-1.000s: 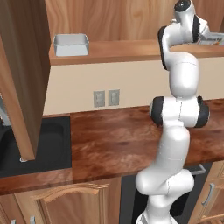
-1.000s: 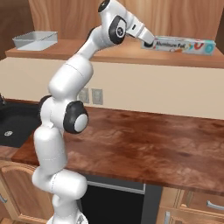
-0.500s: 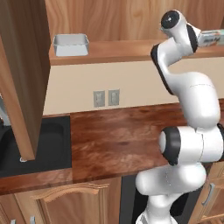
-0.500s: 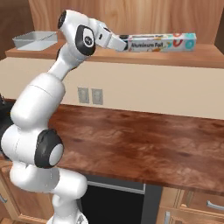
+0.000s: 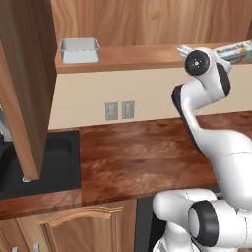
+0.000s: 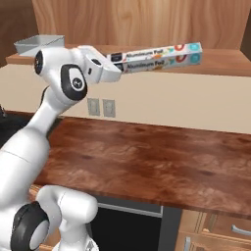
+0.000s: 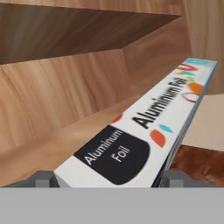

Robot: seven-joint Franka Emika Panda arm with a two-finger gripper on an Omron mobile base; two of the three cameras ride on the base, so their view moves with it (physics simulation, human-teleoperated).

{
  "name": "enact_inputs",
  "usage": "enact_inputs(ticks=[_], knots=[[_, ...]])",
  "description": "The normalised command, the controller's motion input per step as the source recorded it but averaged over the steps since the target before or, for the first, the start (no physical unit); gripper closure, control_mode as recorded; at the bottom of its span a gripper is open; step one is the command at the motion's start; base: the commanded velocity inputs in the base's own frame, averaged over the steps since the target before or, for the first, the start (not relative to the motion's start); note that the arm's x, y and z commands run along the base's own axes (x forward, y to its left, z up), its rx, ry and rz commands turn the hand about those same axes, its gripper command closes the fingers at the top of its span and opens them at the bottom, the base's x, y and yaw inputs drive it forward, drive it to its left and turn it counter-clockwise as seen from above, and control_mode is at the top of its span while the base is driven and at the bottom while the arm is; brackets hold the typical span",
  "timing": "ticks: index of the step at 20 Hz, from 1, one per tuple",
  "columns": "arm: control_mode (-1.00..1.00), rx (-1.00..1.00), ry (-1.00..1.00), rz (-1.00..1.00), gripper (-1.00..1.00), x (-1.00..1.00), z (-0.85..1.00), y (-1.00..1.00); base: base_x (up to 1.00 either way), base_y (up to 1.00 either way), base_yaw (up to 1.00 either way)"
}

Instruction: Retrieve the tupperware and aluminum foil from the cabinet and place them on the dining counter near the plate with lemon wedge and broccoli to prepare for storing leftovers.

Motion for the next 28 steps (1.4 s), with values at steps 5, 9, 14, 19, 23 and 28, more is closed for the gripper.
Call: enact_inputs(ticks=[5, 9, 14, 19, 23, 28], knots=[[-1.00, 0.01, 0.01, 0.25, 1.00, -1.00, 0.19, 0.11, 0.00, 0.00, 0.00], [-1.00, 0.00, 0.08, 0.36, 1.00, -1.00, 0.00, 0.15, 0.00, 0.00, 0.00], [-1.00, 0.00, 0.11, 0.38, 1.00, -1.00, 0.00, 0.16, 0.00, 0.00, 0.00], [-1.00, -0.01, 0.12, 0.34, 1.00, -0.92, 0.00, 0.16, 0.00, 0.00, 0.00], [-1.00, -0.05, 0.09, 0.18, 1.00, -0.48, 0.18, 0.32, 0.00, 0.00, 0.00], [-1.00, 0.00, 0.08, 0.01, 1.00, 0.02, 0.17, 0.00, 0.00, 0.00, 0.00]])
